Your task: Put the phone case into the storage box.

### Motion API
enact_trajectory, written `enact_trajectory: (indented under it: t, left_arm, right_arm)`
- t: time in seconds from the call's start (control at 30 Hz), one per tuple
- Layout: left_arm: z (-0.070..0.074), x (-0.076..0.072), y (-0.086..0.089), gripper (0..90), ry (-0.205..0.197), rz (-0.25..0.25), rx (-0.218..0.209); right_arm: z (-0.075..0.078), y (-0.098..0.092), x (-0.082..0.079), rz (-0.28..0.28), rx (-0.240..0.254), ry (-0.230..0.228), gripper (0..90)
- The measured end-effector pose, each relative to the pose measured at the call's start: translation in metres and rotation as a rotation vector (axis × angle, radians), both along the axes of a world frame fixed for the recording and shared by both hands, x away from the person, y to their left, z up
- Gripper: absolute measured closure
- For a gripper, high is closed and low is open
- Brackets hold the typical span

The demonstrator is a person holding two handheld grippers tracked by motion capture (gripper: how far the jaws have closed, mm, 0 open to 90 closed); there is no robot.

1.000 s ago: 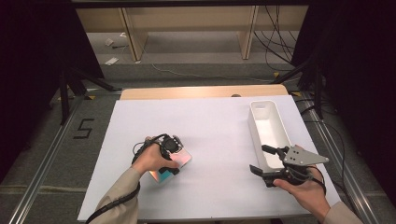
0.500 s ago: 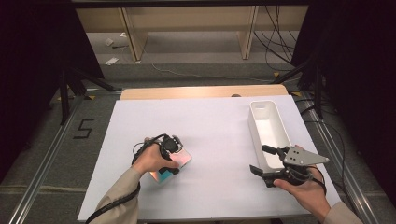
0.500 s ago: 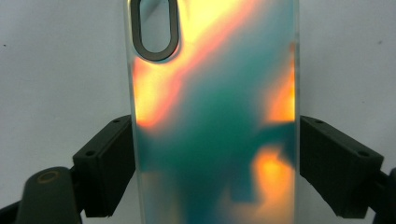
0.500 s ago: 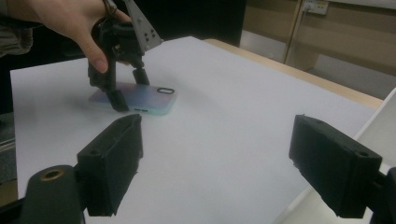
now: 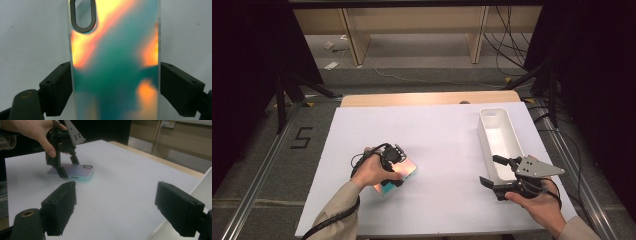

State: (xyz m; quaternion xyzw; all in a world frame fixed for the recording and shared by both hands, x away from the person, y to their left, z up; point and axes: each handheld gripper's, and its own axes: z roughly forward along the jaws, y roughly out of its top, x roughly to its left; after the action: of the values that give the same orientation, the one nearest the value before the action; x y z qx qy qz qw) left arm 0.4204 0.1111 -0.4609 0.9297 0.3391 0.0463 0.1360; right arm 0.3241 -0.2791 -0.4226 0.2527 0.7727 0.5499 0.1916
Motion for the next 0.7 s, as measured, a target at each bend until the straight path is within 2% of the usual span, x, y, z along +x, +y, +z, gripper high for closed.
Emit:
enact_trajectory:
  t: [0.33,0.7]
  left_arm:
    - [0.013,-0.004,-0.002,16.4,-0.071,0.004,-0.079]
    - [0.027,-0.015,-0.003,16.4,-0.204,-0.002,-0.211]
  right_arm:
    - [0.0,0.0,0.0,-0.005,-0.001,-0.001,18.0]
    - [0.001,0.001,-0.001,-0.015,-0.002,-0.003,17.8]
